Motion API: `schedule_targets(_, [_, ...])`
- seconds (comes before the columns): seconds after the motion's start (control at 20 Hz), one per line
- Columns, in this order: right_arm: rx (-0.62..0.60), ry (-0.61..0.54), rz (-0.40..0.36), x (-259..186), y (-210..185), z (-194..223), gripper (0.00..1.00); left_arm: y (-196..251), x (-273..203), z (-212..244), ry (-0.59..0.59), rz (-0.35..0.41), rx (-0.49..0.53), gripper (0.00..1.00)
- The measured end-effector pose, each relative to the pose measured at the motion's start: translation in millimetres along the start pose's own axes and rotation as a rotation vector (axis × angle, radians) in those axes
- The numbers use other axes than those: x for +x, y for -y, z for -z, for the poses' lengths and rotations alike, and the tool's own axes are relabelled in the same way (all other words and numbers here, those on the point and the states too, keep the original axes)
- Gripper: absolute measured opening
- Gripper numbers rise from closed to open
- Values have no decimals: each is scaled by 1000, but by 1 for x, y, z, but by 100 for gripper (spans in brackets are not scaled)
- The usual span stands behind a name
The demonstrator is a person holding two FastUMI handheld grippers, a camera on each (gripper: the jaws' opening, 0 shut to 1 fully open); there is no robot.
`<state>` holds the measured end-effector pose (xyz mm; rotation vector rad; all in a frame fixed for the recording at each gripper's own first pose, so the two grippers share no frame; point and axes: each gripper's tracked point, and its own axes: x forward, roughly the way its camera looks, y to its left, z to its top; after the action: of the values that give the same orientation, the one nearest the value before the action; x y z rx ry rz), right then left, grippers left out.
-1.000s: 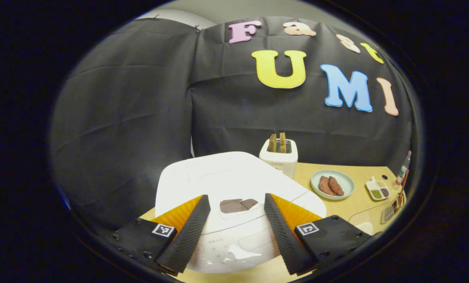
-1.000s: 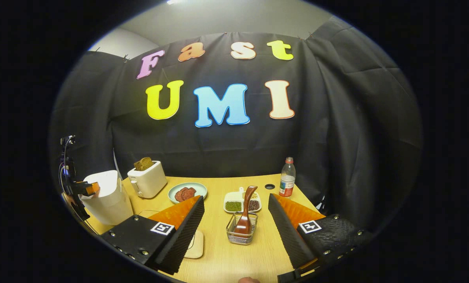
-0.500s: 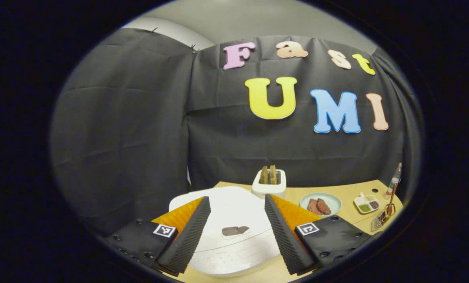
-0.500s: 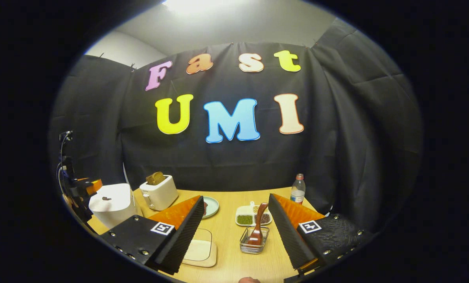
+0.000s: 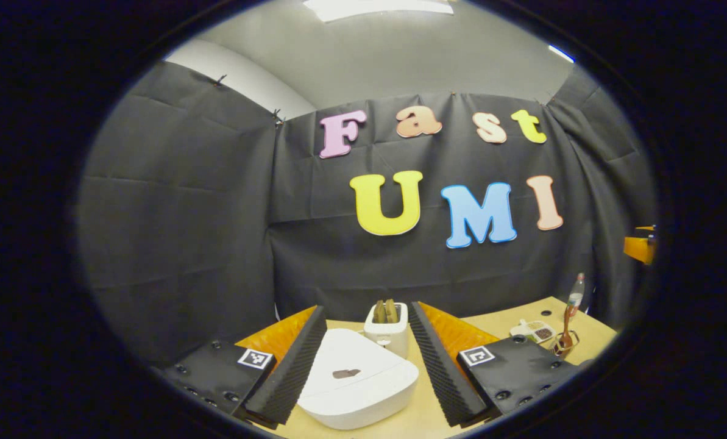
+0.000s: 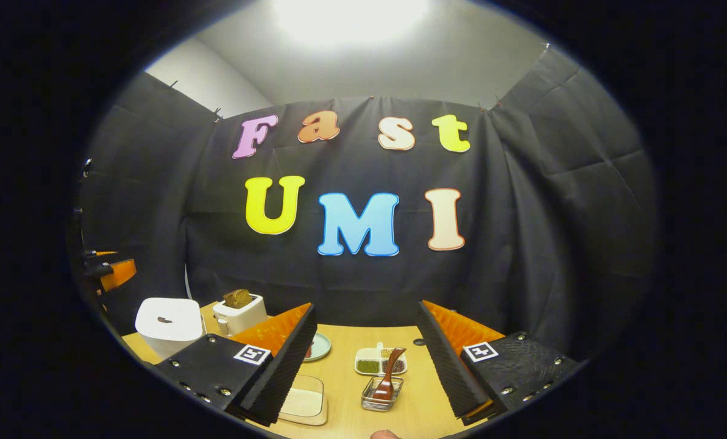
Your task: Close the left gripper, press the button to open the rice cooker; take a wooden spoon from the chopstick holder with the right hand, scoop a spoonful of rice and pour it into the rice cooker, then put the wooden spoon back into the chopstick holder.
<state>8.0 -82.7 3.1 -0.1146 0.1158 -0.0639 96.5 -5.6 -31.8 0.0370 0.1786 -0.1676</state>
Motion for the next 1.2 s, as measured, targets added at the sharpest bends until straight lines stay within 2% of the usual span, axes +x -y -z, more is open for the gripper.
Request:
schedule_targets(0.2, [-38, 52, 7, -21, -2, -2, 99, 16, -34, -3, 16, 5, -29, 92])
schedule_targets(0.25, [-23, 60, 10, -26, -2, -1, 99, 21, -41, -3, 23, 5, -44, 95])
schedule_targets(0.35, [19, 67, 20, -31, -3, 1, 99, 30, -50, -8, 53, 12, -43, 92])
schedule_targets(0.4, [34, 66, 29, -32, 0, 1, 99, 31, -52, -10, 63, 12, -32, 99])
schedule_targets(0.45, [48, 63, 36, -32, 2, 2, 99, 32, -55, -12, 69, 15, -28, 95])
schedule_targets(0.55, [71, 63, 41, -32, 4, -1, 99, 28, -55, -17, 82, 10, -30, 92])
schedule_targets(0.6, [79, 68, 48, -32, 7, -2, 99, 23, -55, -19, 88, 1, -33, 98])
schedule_targets(0.75, [78, 84, 59, -29, 10, -5, 99, 13, -56, -26, 101, -17, -36, 95])
schedule_targets(1.0, [79, 95, 40, -28, 1, -11, 99, 4, -61, -31, 129, -30, -25, 95])
schedule_targets(1.05, [76, 101, 39, -28, -1, -14, 99, 3, -62, -30, 129, -29, -22, 99])
schedule_targets(1.1, [72, 102, 33, -29, -4, -15, 99, 2, -61, -29, 125, -27, -21, 95])
schedule_targets(1.2, [61, 106, 30, -31, -5, -18, 99, -2, -61, -30, 126, -31, -27, 95])
